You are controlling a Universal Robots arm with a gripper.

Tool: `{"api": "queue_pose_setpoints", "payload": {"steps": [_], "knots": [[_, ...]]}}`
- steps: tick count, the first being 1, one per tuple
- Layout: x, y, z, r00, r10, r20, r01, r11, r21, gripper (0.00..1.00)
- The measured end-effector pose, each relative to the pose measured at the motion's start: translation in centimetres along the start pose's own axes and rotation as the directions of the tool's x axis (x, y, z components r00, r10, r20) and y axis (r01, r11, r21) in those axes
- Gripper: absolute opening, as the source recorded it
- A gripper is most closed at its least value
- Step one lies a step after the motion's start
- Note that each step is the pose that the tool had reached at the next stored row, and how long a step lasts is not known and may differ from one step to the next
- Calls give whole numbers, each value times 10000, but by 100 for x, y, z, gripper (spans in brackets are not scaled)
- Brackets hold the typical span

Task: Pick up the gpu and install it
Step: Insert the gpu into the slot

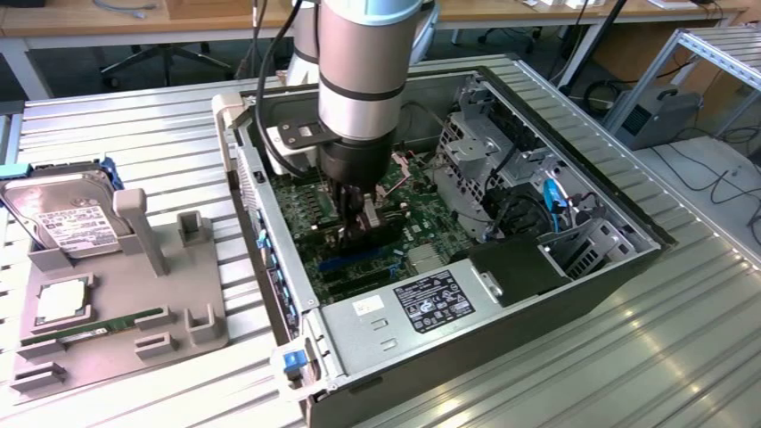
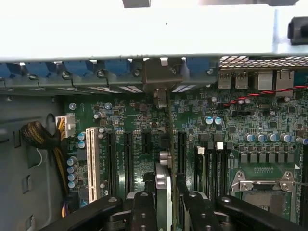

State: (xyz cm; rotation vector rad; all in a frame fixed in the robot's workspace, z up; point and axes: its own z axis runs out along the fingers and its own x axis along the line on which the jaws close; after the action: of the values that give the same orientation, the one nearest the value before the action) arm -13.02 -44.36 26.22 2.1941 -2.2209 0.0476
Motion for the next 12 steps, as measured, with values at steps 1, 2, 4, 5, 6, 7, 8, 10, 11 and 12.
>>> {"api": "queue_pose_setpoints", "payload": {"steps": [1,2,4,5,6,7,8,10,11,12], "knots": [[3,0,0,10000,0,-1,0,10000,0,27],[5,0,0,10000,0,-2,0,10000,0,27],[7,0,0,10000,0,-3,0,10000,0,27],[9,0,0,10000,0,-3,0,10000,0,27],[11,0,0,10000,0,-4,0,10000,0,27],[12,0,0,10000,4,-3,-4,10000,0,27],[13,0,0,10000,14,-4,-14,10000,0,27],[14,0,0,10000,66,-5,-66,10000,-2,27],[15,0,0,10000,91,-5,-91,10000,-3,27],[15,0,0,10000,98,-5,-98,10000,-3,27]]}}
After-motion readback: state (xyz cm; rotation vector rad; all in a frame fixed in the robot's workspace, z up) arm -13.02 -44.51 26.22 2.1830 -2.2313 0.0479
